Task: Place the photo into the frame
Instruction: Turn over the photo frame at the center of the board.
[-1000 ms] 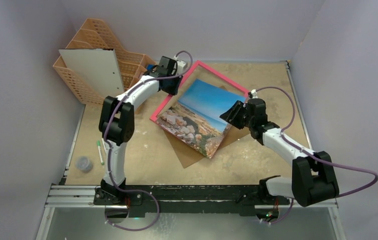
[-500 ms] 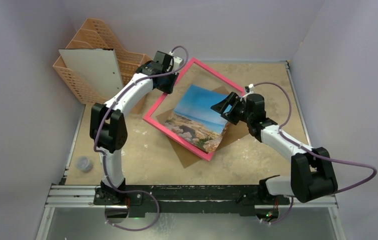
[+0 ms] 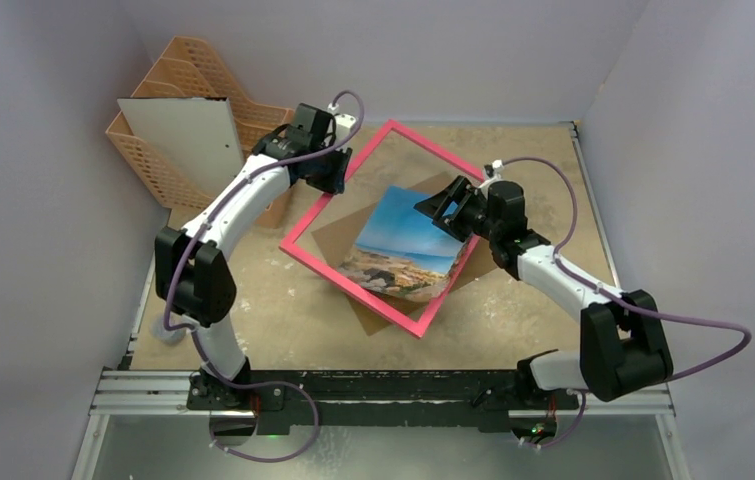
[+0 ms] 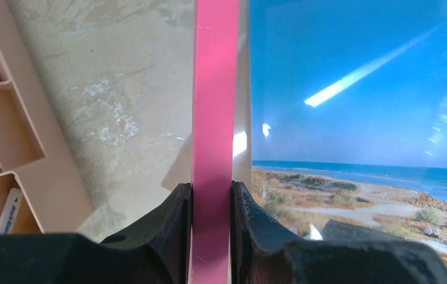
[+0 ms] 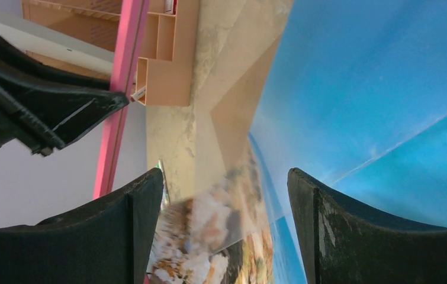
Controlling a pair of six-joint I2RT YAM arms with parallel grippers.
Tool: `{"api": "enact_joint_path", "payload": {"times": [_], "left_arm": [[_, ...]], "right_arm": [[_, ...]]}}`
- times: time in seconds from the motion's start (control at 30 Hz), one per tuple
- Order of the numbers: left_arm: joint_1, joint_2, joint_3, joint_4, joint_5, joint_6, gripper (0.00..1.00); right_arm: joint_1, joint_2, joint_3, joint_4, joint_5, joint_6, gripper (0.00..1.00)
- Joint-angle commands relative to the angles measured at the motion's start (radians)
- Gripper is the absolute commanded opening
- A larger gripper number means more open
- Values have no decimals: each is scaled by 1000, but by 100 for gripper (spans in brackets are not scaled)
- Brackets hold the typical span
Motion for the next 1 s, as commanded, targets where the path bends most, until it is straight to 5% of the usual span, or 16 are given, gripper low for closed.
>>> {"api": "enact_joint_path", "payload": {"times": [0.0, 0.57, 0.97], "left_arm": [[-2, -104, 0, 65, 149, -73, 0], [-2, -151, -156, 180, 177, -142, 0], [-4, -183, -277, 335, 176, -249, 0]], "right_arm": [[4, -53, 50, -28, 35, -24, 79], [6, -92, 84, -31, -15, -64, 81], [91, 109, 151, 221, 15, 68, 94]]}}
